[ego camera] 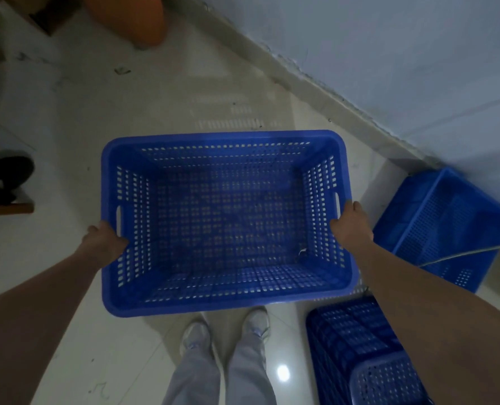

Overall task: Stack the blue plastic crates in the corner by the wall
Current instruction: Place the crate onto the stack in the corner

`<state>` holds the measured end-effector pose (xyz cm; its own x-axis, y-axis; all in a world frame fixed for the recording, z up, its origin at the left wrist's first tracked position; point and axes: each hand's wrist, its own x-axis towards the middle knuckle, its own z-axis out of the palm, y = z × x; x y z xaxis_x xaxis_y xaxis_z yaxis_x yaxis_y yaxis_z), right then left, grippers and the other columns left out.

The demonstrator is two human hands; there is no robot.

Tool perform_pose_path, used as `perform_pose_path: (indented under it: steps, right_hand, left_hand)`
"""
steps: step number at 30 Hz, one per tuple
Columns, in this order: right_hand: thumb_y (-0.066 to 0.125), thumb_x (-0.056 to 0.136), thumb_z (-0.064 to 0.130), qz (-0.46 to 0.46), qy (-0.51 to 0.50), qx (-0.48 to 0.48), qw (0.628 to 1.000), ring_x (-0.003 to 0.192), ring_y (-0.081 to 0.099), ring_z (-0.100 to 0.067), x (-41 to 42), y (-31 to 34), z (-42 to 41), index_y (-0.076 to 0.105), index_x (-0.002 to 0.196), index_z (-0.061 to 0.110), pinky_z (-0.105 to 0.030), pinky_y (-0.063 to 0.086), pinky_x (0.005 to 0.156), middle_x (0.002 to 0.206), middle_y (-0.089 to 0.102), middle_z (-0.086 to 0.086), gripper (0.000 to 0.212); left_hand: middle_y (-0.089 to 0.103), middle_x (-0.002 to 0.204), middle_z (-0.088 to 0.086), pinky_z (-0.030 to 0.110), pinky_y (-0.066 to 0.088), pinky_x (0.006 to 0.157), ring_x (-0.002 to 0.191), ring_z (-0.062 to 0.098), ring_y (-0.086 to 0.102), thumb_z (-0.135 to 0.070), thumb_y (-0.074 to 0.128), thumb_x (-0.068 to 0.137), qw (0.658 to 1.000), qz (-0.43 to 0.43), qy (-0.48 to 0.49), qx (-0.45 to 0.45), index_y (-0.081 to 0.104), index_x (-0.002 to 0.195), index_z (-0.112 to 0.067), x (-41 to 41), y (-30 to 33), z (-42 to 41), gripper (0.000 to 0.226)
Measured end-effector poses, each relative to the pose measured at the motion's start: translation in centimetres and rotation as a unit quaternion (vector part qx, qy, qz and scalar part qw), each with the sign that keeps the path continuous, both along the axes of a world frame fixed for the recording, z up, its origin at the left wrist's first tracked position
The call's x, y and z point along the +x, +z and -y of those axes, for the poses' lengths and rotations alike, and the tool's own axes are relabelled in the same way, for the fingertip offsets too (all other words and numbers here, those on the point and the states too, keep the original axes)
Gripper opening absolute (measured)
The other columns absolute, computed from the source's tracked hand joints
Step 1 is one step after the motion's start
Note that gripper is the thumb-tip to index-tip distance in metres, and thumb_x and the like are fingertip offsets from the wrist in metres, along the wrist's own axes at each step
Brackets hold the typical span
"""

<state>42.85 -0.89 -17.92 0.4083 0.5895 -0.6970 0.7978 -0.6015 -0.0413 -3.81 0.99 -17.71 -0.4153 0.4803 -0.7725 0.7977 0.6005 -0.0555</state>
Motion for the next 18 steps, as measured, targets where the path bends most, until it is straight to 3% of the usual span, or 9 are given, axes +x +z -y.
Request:
perform_pose_path:
  steps: [2,6,9,13,18]
  right_hand:
    - [0.044,0.097,0.018,-0.005,-0.027,-0.003,1.000,0.136,0.035,-0.038,-0.1,-1.2,-0.4,0.003,0.153,0.004,-0.055,0.043,0.102,0.160,0.014,-0.014,0.071]
    - [0.050,0.095,0.021,0.003,-0.058,0.012,0.998,0.136,0.033,-0.040,-0.5,-3.2,-0.6,0.002,0.152,0.002,-0.055,0.040,0.104,0.157,0.019,-0.018,0.077]
    - [0.053,0.093,0.026,0.042,-0.060,0.021,0.997,0.140,0.028,-0.039,0.0,-4.5,-0.7,-0.002,0.152,0.002,-0.051,0.033,0.111,0.159,0.017,-0.018,0.085]
    - [0.057,0.091,0.021,-0.020,-0.130,0.047,0.990,0.134,0.037,-0.042,1.6,-6.2,-1.2,-0.003,0.152,0.002,-0.055,0.041,0.104,0.156,0.021,-0.022,0.088]
    - [0.064,0.087,0.016,-0.029,-0.178,0.076,0.981,0.115,0.052,-0.042,2.6,-6.6,-2.0,0.033,0.136,-0.003,-0.043,0.049,0.082,0.134,0.044,-0.026,0.062]
  left_hand:
    - [0.027,0.146,0.030,0.052,0.038,0.105,0.130,0.047,0.036,-0.019,0.059,0.092,1.000,-0.009,0.017,0.009,0.018,0.147,0.001,0.0,-1.5,0.1,0.072]
    - [0.015,0.156,0.027,0.054,0.032,0.111,0.137,0.048,0.030,-0.016,0.065,0.089,0.996,0.001,0.081,0.030,-0.002,0.153,-0.007,-0.8,-4.3,0.4,0.093]
    - [0.021,0.155,0.027,0.057,0.033,0.110,0.135,0.046,0.035,-0.015,0.069,0.085,0.987,0.002,0.152,0.046,0.000,0.152,-0.005,-1.1,-5.9,0.2,0.096]
    - [0.025,0.152,0.028,0.056,0.037,0.108,0.134,0.047,0.036,-0.019,0.075,0.081,0.975,-0.015,0.214,0.059,0.006,0.151,0.001,-1.5,-7.5,-0.6,0.099]
    - [0.043,0.143,0.025,0.058,0.043,0.101,0.126,0.045,0.047,-0.026,0.076,0.079,0.923,0.036,0.360,0.128,0.027,0.143,-0.002,-2.1,-7.9,-1.4,0.085]
